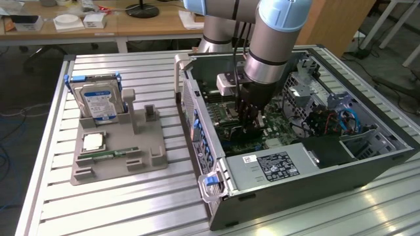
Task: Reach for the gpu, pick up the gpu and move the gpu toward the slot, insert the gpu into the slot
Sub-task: 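Insert the gpu into the slot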
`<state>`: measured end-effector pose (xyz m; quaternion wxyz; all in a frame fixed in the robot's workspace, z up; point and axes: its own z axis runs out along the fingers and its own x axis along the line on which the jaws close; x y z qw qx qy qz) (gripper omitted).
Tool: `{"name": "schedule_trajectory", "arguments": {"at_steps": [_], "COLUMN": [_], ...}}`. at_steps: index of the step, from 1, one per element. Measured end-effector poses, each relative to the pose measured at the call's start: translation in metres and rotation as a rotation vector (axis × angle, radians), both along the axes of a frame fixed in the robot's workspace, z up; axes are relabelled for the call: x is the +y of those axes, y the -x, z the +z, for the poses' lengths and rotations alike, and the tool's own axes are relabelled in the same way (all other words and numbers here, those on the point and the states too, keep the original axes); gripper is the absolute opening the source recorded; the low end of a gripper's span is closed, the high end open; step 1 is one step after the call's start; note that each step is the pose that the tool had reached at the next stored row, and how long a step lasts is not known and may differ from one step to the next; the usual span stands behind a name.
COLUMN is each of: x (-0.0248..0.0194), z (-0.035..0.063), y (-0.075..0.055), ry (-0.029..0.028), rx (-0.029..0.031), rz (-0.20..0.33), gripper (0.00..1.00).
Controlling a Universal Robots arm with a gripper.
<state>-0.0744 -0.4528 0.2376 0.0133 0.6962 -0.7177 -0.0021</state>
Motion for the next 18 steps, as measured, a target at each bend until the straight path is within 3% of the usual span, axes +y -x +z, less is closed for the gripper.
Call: {"name": "schedule_trajectory", "arguments": {"at_steps": [7, 8, 18], "x": [0.0, 0.0, 0.0], "z": [-0.0002, -0.0001, 0.0015], "y": [0.0, 0.0, 0.0], "ry": [-0.0005, -0.0002, 0.0], "rx": [-0.0002, -0.0001, 0.0], "rz": [0.0, 0.0, 0.0], "gripper": [0.27, 0.33, 0.33]}}
